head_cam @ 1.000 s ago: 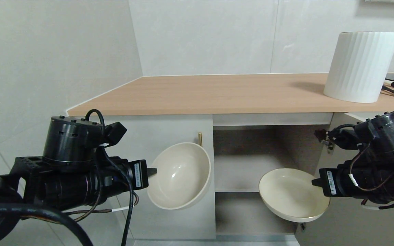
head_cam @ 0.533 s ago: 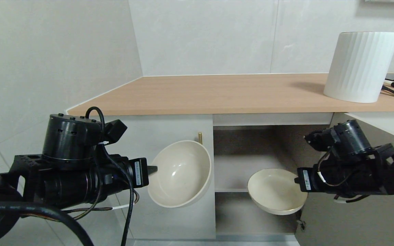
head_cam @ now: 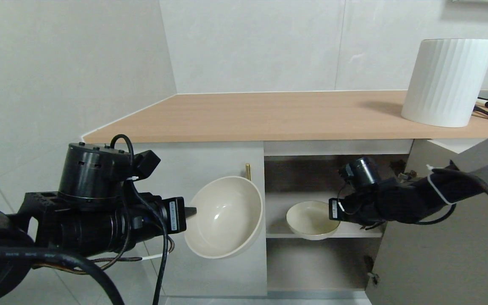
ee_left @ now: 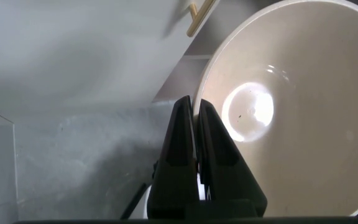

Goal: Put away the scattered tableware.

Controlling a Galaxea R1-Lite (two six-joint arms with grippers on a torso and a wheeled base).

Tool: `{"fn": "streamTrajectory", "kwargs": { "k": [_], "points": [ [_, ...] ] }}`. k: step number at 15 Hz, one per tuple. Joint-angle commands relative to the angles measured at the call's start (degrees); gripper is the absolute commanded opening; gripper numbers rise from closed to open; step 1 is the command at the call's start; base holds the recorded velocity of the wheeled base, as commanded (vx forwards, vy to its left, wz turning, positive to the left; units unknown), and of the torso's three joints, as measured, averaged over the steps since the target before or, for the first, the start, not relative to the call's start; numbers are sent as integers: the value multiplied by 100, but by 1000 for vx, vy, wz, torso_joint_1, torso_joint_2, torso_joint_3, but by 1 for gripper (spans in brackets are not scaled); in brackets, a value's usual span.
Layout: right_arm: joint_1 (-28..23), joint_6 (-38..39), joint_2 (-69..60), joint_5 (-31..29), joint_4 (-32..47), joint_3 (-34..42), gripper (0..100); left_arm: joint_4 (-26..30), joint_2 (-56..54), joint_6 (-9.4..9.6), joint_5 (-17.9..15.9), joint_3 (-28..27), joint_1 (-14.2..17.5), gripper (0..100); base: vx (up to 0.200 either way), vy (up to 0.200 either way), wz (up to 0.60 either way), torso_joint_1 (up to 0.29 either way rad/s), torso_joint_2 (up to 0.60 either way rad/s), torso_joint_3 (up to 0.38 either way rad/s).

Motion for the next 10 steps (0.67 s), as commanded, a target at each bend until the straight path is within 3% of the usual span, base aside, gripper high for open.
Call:
{"fn": "streamTrajectory", "kwargs": {
  "k": [1,5,10],
  "points": [
    [-2,65,667,-50,-23,-210,0,-4,69,-3,1,11,0,0,0,0,0,0,0,0],
    [-46,127,1150,-121,-454,-430,0,-4,104,-3,1,2,-17,0,0,0,0,0,0,0],
    [-327,382,1924,-745,-454,-1185,0,5,165,-3,1,-148,-140,0,0,0,0,0,0,0]
  ]
}}
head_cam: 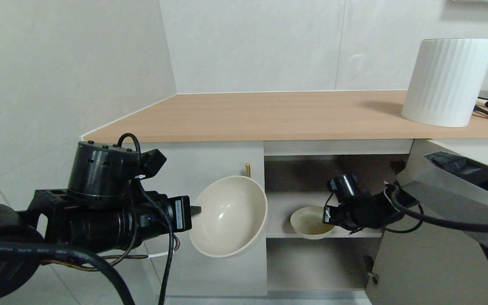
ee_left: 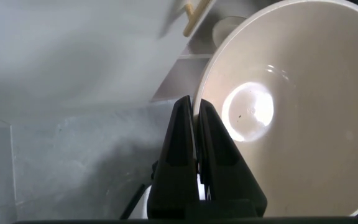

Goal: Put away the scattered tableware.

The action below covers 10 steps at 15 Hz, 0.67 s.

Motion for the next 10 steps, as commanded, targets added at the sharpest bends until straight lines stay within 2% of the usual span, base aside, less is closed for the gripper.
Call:
{"fn": "streamTrajectory", "kwargs": {
  "k": [1,4,10],
  "points": [
    [-113,8,429,-189,-5,-291,0,1,62,-1,1,-21,-44,0,0,0,0,0,0,0],
    [-157,-1,701,-628,-23,-607,0,1,89,-1,1,-30,-53,0,0,0,0,0,0,0],
    [-253,16,1167,-1138,-23,-1222,0,1,150,-1,10,-30,-62,0,0,0,0,0,0,0]
  ]
}}
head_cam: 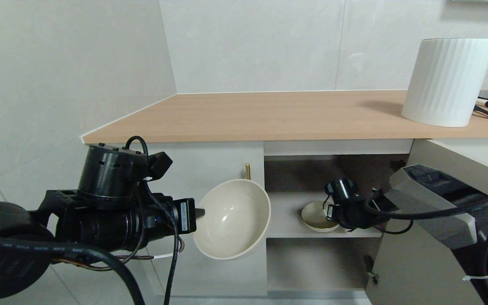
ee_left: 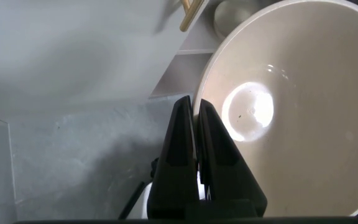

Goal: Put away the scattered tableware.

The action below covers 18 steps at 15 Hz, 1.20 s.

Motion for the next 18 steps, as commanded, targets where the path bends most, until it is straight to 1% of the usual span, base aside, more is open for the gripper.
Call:
{"fn": "streamTrajectory", "kwargs": {
  "k": [1,6,7,11,13,15,18],
  "points": [
    [-20,-2,141,-10,-1,-123,0,-10,18,-3,-6,1,-1,0,0,0,0,0,0,0],
    [-28,95,132,-36,-1,-202,0,-1,26,-3,-6,1,-1,0,0,0,0,0,0,0],
    [-28,95,132,-45,-1,-211,100,-10,61,-3,3,-8,-1,0,0,0,0,0,0,0],
    [-20,218,70,-45,-10,-255,100,-10,79,-12,3,-17,-1,0,0,0,0,0,0,0],
    [-20,350,-193,-36,43,-132,100,-1,114,-3,3,-34,-1,0,0,0,0,0,0,0],
    [51,420,-897,148,34,562,100,-1,264,-12,47,-113,-62,0,0,0,0,0,0,0],
    [420,332,-2171,1036,43,1573,100,34,510,-3,205,-236,-185,0,0,0,0,0,0,0]
  ]
}}
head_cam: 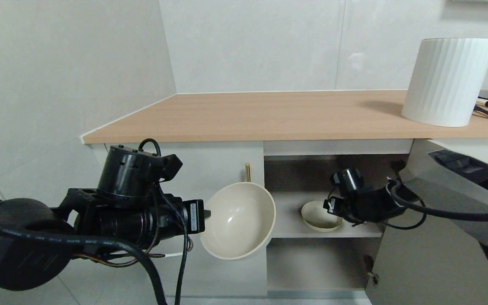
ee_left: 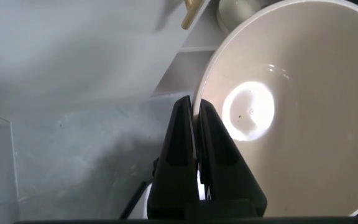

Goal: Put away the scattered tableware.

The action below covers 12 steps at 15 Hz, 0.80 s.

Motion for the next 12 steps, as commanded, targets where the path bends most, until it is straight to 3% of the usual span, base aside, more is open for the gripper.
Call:
{"fn": "streamTrajectory", "kwargs": {
  "k": [1,3,6,9,12],
  "points": [
    [377,-223,-1470,511,0,941,100,14,294,4,130,-75,-109,0,0,0,0,0,0,0],
    [562,-575,-2252,660,0,1433,100,14,514,22,367,-75,-258,0,0,0,0,0,0,0],
    [870,-891,-3307,1082,440,1925,100,23,821,241,631,-40,-522,0,0,0,0,0,0,0],
    [1458,-900,-4256,1442,1398,2004,100,23,1023,259,983,-57,-680,0,0,0,0,0,0,0],
    [2118,-926,-4643,1566,1820,2127,100,23,1006,250,1062,-57,-759,0,0,0,0,0,0,0]
  ]
}}
